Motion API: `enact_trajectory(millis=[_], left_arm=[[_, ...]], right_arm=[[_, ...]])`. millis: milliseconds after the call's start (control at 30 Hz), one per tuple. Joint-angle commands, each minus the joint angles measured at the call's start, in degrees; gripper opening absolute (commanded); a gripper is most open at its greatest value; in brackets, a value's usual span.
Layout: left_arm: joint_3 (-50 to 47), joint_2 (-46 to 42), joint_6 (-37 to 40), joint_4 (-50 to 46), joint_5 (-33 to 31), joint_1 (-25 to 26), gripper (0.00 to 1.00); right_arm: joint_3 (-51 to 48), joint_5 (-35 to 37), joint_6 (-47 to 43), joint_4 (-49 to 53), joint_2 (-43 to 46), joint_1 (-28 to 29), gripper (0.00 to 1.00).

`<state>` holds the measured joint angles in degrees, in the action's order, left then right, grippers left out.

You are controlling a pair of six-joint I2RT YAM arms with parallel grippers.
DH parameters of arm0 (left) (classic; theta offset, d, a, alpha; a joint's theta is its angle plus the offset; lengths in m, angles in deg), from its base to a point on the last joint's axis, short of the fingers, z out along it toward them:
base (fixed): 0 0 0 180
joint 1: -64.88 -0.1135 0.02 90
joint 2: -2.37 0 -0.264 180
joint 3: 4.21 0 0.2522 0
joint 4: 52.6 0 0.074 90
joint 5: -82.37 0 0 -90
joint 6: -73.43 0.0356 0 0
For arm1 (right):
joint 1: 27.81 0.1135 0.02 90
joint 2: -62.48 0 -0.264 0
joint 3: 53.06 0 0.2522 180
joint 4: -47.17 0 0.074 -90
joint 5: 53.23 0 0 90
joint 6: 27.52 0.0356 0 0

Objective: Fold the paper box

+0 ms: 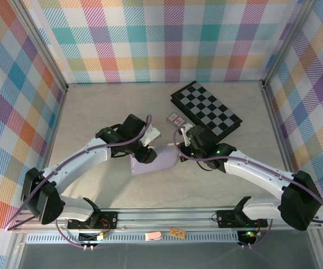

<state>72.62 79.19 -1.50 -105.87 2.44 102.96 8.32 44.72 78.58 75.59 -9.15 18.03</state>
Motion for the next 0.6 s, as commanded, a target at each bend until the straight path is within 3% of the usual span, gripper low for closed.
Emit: enact_trajectory(millis=[0,333,467,567], left_arm=[[-0.91,-2.70,-4.83,5.94,0.95,-1.25,0.59],[-1.75,-3.23,-4.57,4.37,1.33,-1.26,0.59],[2.09,-5.32,-8.57,2.70,-1.56,-1.26,0.58],[6.38,-6.40,-14.77,-3.18,-5.59,-1.26,0.52]], right_arm=[[-0.88,-1.73,0.67,7.98,-1.44,1.08,0.00],[0.63,-0.57,1.53,8.72,-2.50,1.60,0.00],[1.23,0.31,2.14,9.34,-2.85,1.75,0.00],[2.46,1.62,2.95,10.28,-3.39,2.05,0.00]])
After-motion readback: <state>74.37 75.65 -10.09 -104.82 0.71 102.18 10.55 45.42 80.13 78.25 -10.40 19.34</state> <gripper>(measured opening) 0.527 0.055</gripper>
